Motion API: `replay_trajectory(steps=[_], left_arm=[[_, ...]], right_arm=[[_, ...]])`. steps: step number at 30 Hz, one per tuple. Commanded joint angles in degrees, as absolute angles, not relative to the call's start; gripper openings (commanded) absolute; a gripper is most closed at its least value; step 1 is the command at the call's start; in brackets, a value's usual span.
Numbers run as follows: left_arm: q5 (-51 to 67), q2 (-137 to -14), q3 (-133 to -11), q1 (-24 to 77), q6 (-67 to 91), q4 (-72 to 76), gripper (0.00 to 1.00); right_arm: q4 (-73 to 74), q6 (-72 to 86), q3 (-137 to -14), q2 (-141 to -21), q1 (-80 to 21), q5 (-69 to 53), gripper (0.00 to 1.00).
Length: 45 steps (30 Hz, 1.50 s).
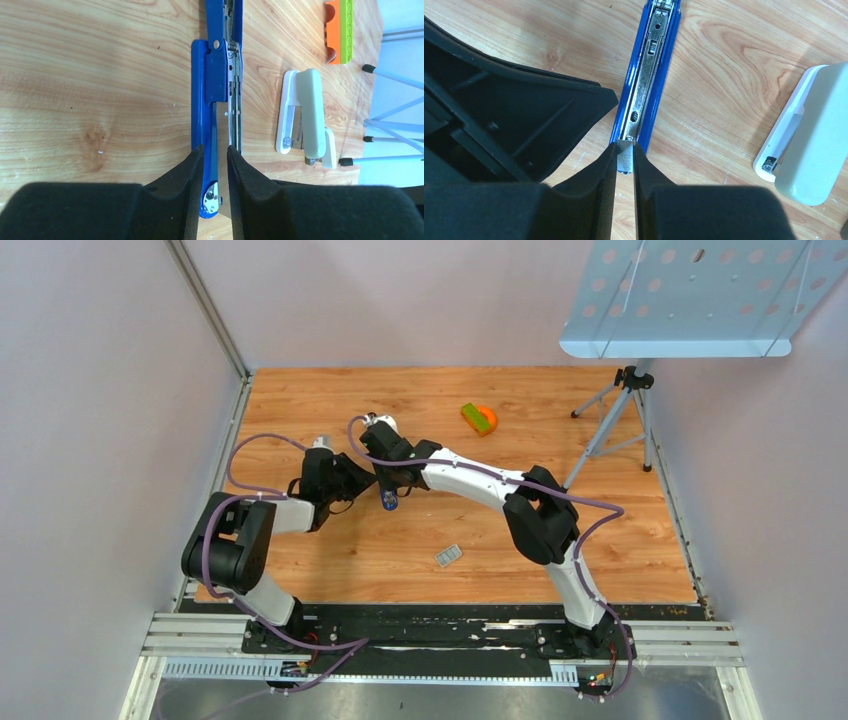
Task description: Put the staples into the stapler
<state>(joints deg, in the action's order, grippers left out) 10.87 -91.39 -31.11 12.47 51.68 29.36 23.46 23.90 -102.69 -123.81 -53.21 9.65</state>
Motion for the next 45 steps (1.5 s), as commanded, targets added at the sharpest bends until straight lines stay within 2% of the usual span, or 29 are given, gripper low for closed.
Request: replay_trajectory(steps=[1,45], left_arm=[[9.96,-89.92,-30.69,11.8,51.87,27.79,0.27],[10.89,-89.39,-29.52,10.91,51.86,28.02,0.27]], right_arm=[[22.6,25.99,-104.29,-124.48,-52.6,9.92,0.18],[21.36,32.29,-99.8,-124.53,-52.03,8.7,0.18]])
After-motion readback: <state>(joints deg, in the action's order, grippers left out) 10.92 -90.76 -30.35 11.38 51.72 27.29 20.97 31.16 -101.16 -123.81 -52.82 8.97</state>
